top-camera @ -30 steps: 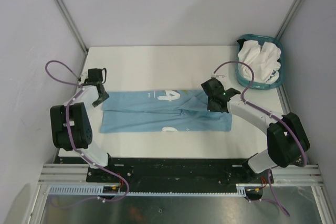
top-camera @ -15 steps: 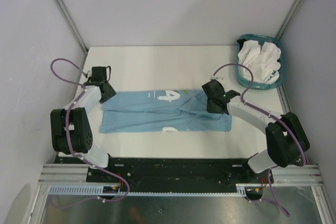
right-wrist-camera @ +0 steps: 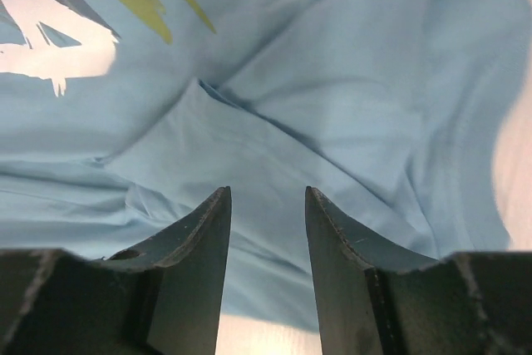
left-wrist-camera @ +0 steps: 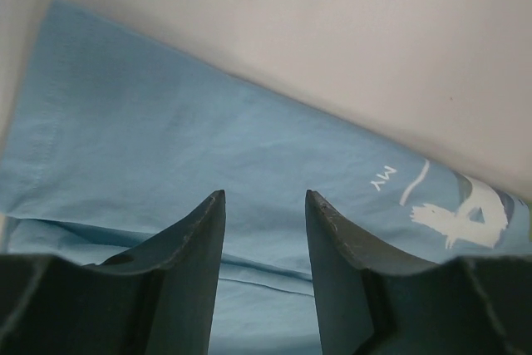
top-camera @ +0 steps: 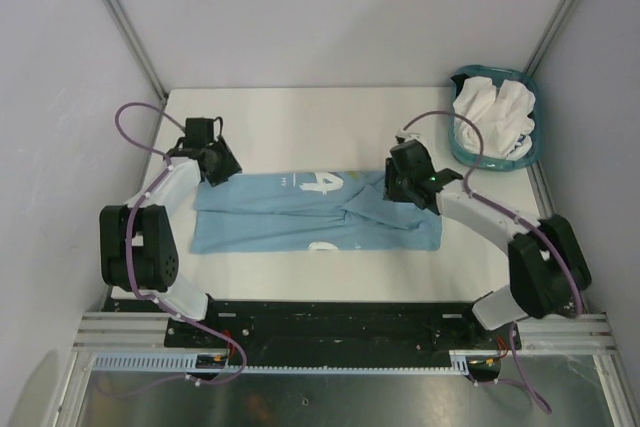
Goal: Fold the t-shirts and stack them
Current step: Fold the other side of the tshirt into a rectangle
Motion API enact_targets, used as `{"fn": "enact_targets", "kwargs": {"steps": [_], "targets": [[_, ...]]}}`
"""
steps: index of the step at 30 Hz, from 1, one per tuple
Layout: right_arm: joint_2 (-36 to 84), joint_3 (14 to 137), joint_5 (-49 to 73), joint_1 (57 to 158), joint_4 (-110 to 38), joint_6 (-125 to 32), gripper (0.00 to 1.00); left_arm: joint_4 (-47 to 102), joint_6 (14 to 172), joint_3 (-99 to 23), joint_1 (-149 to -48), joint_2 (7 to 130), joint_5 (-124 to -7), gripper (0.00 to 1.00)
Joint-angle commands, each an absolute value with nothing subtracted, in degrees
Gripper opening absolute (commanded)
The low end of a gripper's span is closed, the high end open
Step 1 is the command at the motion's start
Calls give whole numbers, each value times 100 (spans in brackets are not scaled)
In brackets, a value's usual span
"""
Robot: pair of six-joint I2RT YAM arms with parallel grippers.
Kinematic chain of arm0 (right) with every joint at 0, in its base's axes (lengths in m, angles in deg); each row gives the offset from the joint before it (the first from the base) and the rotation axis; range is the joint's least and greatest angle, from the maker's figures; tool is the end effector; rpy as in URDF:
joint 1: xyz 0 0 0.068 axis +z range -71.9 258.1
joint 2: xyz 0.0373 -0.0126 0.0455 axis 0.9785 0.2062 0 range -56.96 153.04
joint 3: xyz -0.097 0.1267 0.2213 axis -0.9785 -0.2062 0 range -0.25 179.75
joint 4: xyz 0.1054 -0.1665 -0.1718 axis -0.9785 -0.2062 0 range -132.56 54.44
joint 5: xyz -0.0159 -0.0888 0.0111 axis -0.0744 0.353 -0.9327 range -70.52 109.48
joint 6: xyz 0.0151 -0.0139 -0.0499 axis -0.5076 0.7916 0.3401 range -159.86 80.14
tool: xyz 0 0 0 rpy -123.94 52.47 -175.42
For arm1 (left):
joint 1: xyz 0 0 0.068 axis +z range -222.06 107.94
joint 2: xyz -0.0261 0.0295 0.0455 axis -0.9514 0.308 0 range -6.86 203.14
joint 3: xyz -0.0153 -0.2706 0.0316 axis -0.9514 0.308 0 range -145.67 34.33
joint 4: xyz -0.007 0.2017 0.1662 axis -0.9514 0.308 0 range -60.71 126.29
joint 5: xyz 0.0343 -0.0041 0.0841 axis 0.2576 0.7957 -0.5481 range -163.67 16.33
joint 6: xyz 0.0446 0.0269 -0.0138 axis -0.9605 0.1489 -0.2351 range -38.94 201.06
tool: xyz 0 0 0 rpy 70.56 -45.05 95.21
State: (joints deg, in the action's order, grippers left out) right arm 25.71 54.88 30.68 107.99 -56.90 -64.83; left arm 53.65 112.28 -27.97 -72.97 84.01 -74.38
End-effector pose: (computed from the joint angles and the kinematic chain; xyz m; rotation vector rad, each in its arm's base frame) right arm 0.2660 0.1450 0.2333 -0.0148 2.4126 0.2068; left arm 0.3340 -0.0048 0.2256 -0.6607 2.4194 -0.2177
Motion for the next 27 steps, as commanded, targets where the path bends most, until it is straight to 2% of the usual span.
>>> {"fn": "enact_targets", "kwargs": {"steps": [1, 9, 18, 23, 27], "targets": [[3393, 5917, 2764, 10955, -4784, -6068, 45, 5234, 11112, -2982, -7396, 8338, -6953, 48], [4184, 6482, 2979, 11136, -4571, -5816, 51, 5223, 11021, -2844, -7441, 8236, -6854, 47], [4607, 6745, 3148, 11159, -4586, -5770, 49, 5197, 11022, -2858, -7455, 8314, -6770, 46], [4705, 6843, 3207, 11189, -4733, -5813, 35, 5187, 11019, -2860, -7460, 8365, -6771, 46], [4628, 6847, 3280, 11251, -4896, -5852, 20, 5172, 11019, -2852, -7457, 8390, -6778, 46]]}}
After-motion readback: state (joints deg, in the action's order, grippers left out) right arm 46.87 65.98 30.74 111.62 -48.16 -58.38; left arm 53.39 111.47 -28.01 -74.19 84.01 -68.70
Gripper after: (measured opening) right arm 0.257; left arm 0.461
